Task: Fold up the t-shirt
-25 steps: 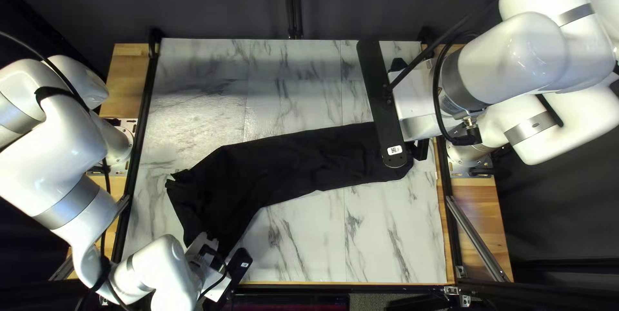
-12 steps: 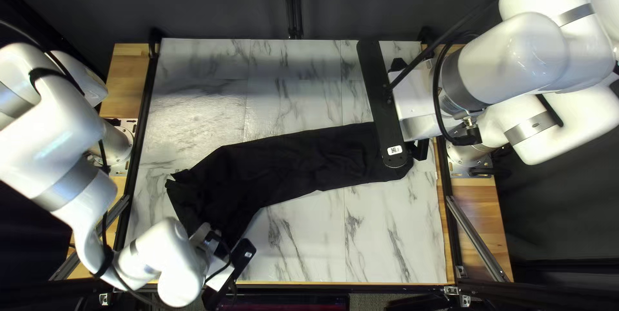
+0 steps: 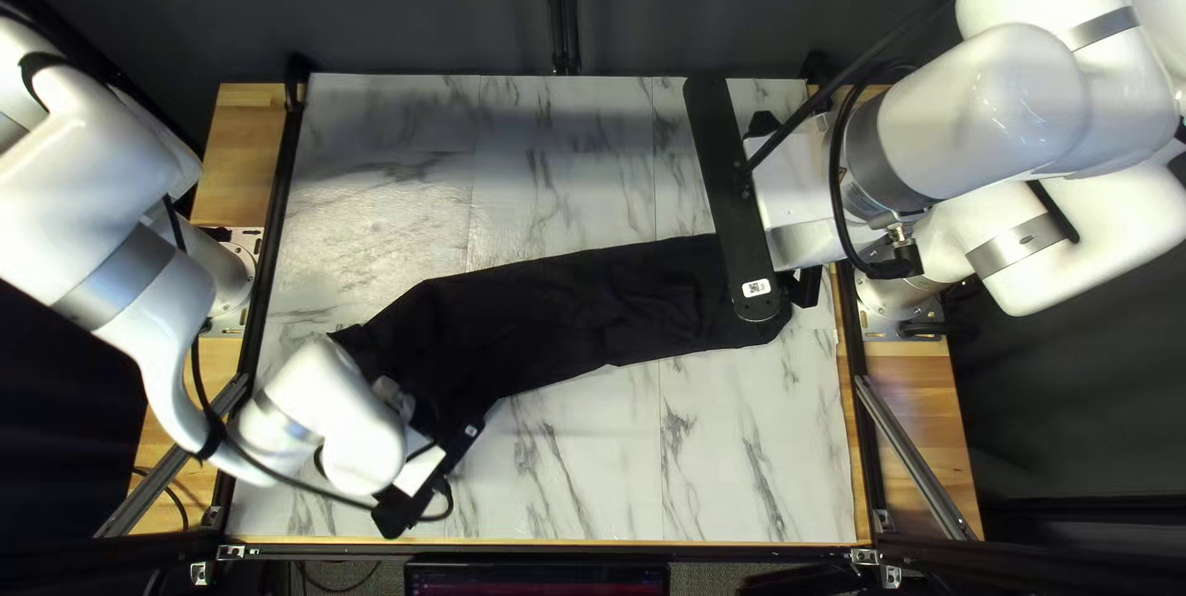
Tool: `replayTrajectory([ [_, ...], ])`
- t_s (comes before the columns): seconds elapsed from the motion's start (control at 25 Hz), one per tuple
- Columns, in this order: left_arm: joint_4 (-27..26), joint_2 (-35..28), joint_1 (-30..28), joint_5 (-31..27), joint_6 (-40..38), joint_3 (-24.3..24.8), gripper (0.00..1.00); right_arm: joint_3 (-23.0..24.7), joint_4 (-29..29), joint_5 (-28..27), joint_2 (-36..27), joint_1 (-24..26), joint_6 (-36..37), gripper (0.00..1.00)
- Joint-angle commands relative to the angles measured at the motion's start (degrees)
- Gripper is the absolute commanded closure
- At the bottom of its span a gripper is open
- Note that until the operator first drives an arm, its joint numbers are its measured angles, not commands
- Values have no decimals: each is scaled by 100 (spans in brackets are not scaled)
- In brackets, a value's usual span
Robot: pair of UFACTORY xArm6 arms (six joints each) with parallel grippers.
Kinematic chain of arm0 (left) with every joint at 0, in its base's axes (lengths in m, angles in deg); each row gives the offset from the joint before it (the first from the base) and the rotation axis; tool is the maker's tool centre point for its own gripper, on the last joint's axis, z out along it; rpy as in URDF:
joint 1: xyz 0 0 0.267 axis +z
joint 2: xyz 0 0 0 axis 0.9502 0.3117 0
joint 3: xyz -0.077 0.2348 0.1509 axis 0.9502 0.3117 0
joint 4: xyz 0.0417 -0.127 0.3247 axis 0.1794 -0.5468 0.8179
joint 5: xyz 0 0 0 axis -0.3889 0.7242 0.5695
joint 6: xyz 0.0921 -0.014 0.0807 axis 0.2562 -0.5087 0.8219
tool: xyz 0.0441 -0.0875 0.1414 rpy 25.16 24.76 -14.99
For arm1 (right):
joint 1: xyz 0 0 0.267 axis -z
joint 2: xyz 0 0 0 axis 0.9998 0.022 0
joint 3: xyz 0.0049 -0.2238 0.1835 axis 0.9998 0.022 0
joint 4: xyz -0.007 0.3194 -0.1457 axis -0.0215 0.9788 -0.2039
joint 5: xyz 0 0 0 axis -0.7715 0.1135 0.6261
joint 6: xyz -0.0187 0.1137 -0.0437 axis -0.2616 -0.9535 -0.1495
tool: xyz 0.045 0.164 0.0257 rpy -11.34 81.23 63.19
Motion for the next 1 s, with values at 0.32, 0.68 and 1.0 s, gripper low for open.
replayTrajectory([
  [0.32,-381,359,-172,100,303,-142,100,0,0,0,0,0,0,0],
  [0.68,-860,584,-605,-453,223,-580,96,0,0,0,0,0,0,0],
  [1.0,-904,638,-640,-515,257,-673,0,0,0,0,0,0,0,0],
])
